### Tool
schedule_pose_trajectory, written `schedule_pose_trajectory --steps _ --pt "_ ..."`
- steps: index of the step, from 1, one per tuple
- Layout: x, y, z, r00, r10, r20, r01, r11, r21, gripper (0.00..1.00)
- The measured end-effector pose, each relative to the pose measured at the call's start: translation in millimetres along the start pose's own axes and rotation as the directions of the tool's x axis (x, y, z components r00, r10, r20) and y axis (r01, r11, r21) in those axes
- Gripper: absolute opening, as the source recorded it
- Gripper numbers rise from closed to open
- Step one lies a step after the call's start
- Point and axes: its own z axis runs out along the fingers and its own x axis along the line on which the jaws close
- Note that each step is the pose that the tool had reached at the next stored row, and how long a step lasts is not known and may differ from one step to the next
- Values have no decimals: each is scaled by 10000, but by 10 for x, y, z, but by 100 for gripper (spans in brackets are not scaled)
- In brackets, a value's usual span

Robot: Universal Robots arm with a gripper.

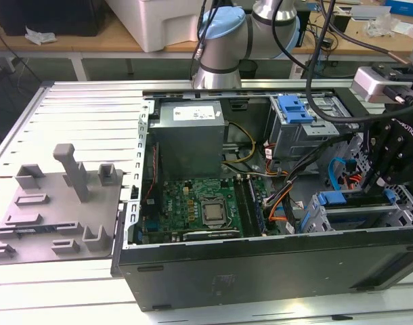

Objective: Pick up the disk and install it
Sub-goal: 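Insert the first disk wire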

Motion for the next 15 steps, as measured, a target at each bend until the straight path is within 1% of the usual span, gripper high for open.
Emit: schedule_pose_trajectory --steps 7,8,10,12,14,15 --pt "0 0 0 10000 0 1 0 10000 0 18" --pt "0 0 1 10000 0 6 0 10000 -1 19" --pt "4 1 -40 10000 0 1 0 10000 0 31" --pt "5 2 -52 10000 0 4 0 10000 0 44" --pt "6 6 -63 10000 0 -2 0 10000 -1 44" --pt "6 21 -76 10000 2 0 -2 10000 10 44"
